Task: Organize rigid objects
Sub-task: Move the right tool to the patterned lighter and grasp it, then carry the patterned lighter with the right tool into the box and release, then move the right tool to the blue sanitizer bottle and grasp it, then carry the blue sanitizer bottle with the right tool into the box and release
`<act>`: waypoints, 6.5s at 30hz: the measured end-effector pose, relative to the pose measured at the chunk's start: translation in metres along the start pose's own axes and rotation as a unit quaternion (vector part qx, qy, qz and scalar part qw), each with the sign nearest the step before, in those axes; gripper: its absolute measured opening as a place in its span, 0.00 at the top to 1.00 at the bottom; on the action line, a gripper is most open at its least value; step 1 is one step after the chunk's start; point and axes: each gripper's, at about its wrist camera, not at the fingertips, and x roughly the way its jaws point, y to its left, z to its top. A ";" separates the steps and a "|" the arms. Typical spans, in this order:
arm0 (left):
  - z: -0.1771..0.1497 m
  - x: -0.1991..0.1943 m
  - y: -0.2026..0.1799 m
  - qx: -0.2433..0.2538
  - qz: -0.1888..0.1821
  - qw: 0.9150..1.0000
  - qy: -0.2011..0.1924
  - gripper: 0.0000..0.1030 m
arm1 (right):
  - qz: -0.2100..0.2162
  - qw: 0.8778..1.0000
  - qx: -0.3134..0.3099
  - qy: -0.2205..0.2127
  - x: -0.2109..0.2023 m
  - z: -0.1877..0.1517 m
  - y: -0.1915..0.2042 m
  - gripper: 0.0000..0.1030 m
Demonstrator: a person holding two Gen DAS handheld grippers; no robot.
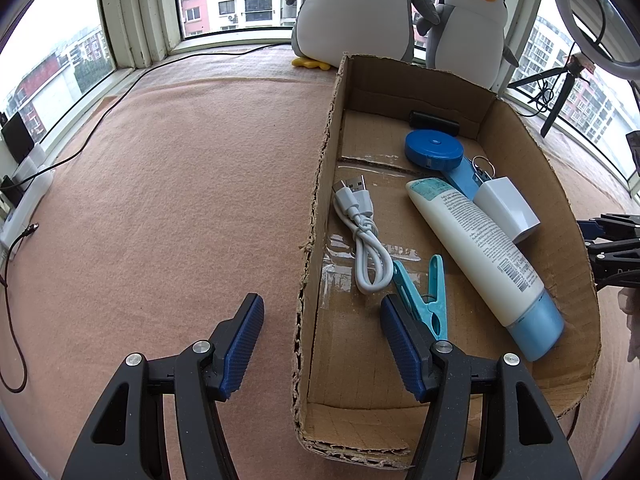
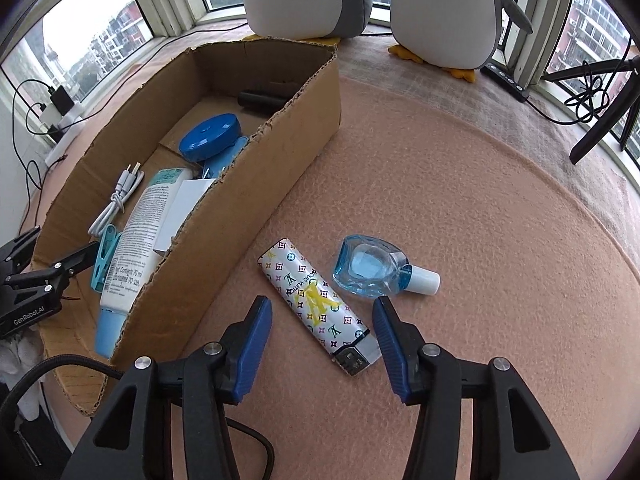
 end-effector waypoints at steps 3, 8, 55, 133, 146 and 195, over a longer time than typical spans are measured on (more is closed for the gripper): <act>0.000 0.000 0.000 0.000 0.000 1.000 0.000 0.36 | -0.007 1.000 -0.003 -0.002 0.003 0.002 0.001 0.56; 0.000 0.000 0.000 0.000 0.000 1.000 0.000 0.36 | -0.020 1.000 0.007 -0.007 0.005 0.007 -0.003 0.67; 0.000 -0.001 0.001 0.000 0.001 1.000 0.000 0.36 | 0.035 0.988 0.076 -0.129 -0.086 0.009 0.037 0.80; -0.001 -0.002 0.002 0.000 0.000 1.000 -0.001 0.36 | 0.005 0.984 0.140 -0.113 -0.062 -0.005 -0.018 0.31; -0.001 -0.001 0.003 0.002 0.002 1.000 0.000 0.36 | -0.019 0.994 0.066 -0.089 -0.032 -0.004 -0.023 0.32; -0.001 0.001 0.003 -0.001 0.003 1.000 0.004 0.36 | 0.001 0.994 0.065 -0.085 -0.020 0.002 -0.030 0.68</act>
